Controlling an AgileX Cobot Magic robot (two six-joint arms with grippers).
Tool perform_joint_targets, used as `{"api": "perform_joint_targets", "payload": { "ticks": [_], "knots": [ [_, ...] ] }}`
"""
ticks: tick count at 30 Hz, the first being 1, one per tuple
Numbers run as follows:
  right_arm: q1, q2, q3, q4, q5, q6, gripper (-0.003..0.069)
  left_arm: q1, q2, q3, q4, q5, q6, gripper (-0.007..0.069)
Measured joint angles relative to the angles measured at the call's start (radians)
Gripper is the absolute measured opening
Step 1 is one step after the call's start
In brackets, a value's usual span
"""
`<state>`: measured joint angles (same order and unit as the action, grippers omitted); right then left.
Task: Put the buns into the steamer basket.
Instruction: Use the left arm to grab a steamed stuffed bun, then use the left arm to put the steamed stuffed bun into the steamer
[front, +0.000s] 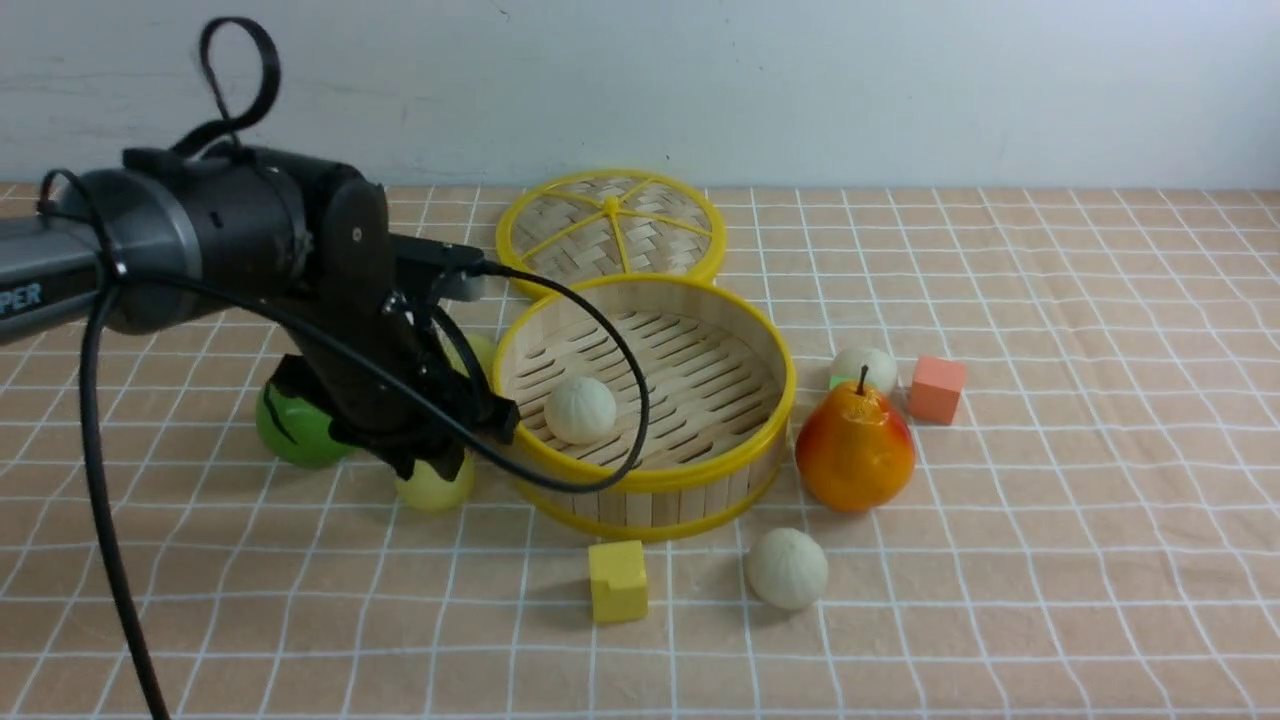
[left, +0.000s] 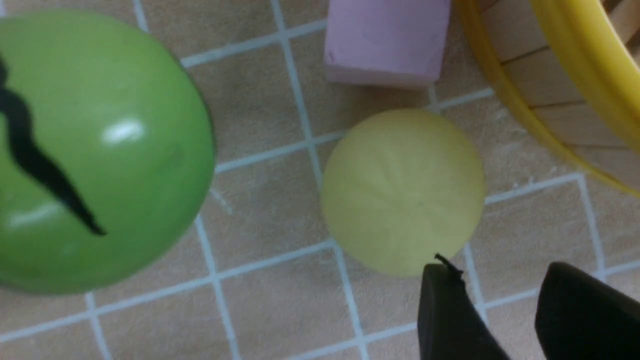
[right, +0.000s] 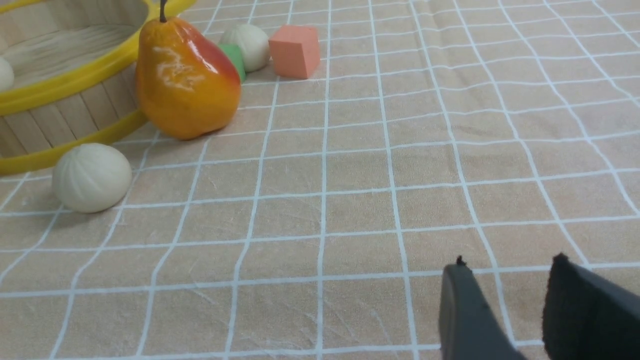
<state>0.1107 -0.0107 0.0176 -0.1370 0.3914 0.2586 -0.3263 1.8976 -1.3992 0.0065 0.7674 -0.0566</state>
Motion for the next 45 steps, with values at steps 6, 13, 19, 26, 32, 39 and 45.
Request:
{"api": "perform_joint_targets", "payload": {
  "ticks": [6, 13, 19, 26, 32, 39, 45],
  "knots": [
    [0.0, 0.0, 0.0, 0.0, 0.0, 0.0, 0.0239, 0.0, 0.022, 0.0, 0.053, -0.071, -0.003, 0.0248],
    [0.0, 0.0, 0.0, 0.0, 0.0, 0.0, 0.0239, 0.0, 0.038, 0.0, 0.09, -0.128, -0.016, 0.0248],
    [0.0, 0.0, 0.0, 0.0, 0.0, 0.0, 0.0239, 0.0, 0.082, 0.0, 0.126, -0.174, -0.016, 0.0248],
    [0.0, 0.0, 0.0, 0.0, 0.0, 0.0, 0.0239, 0.0, 0.093, 0.0, 0.147, -0.198, -0.052, 0.0211],
    [0.0, 0.0, 0.0, 0.0, 0.0, 0.0, 0.0239, 0.0, 0.093, 0.0, 0.147, -0.154, -0.066, -0.0013],
    [0.0, 0.0, 0.0, 0.0, 0.0, 0.0, 0.0239, -0.004, -0.022, -0.001, 0.11, -0.055, -0.094, -0.0013],
    [0.0, 0.0, 0.0, 0.0, 0.0, 0.0, 0.0239, -0.07, -0.147, -0.018, 0.061, -0.192, -0.003, -0.0013]
  ]
}}
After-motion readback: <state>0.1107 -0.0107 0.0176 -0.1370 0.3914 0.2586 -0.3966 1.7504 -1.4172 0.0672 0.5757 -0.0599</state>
